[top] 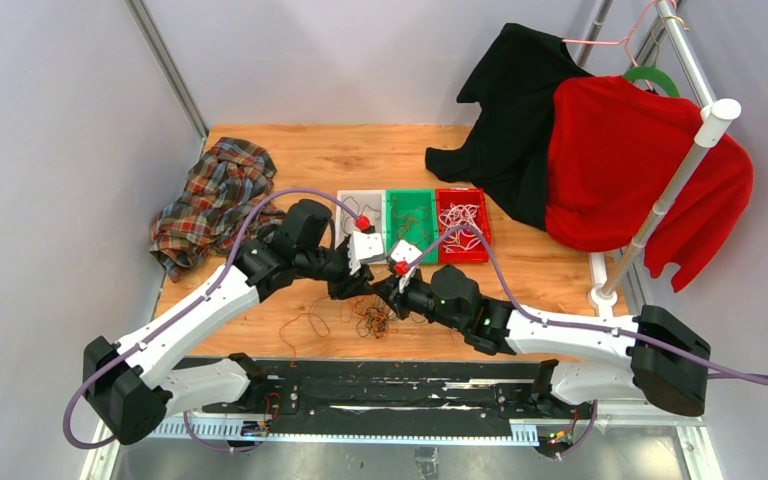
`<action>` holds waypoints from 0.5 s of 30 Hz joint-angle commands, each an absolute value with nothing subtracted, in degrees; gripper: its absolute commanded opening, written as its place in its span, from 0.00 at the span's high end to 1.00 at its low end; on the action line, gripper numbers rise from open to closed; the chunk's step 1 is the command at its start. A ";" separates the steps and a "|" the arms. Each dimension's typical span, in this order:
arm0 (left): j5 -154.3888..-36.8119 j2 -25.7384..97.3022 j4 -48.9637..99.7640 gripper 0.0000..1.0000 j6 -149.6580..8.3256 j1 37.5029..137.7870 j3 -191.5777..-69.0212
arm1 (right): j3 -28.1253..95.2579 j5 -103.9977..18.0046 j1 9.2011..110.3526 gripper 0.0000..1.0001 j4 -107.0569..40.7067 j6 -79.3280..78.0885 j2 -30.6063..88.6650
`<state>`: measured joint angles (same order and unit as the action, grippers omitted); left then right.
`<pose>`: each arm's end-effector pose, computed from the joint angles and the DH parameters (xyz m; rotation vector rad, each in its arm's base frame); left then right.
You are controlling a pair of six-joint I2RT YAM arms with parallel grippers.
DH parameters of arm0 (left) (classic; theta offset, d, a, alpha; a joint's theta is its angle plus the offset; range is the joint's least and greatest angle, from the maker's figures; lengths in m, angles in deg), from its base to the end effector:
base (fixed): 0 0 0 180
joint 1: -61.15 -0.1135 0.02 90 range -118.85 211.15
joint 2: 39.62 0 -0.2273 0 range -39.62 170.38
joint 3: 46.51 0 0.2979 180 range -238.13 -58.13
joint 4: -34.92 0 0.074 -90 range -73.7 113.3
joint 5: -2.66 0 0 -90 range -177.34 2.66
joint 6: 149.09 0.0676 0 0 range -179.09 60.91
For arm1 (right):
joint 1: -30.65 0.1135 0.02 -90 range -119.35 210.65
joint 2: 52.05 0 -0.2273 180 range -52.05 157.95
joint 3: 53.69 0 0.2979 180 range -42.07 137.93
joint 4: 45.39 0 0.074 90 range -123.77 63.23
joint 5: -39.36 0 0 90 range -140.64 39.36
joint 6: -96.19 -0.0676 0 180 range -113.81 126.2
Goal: Untangle the cables
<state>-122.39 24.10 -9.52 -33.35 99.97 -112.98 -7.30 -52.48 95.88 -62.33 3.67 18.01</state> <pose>0.2199 -0.2268 0.2456 1.4690 1.7297 -0.8197 0.1511 0.3223 0.1910 -0.8957 1.5184 0.8499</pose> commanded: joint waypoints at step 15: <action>-119.80 18.67 -7.53 0.99 -40.88 100.16 -119.07 | -12.66 -63.80 96.57 0.82 -71.81 -5.07 15.34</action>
<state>-119.04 19.79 -9.28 -39.36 99.91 -113.24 -11.11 -56.46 95.99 -72.18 -2.54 15.02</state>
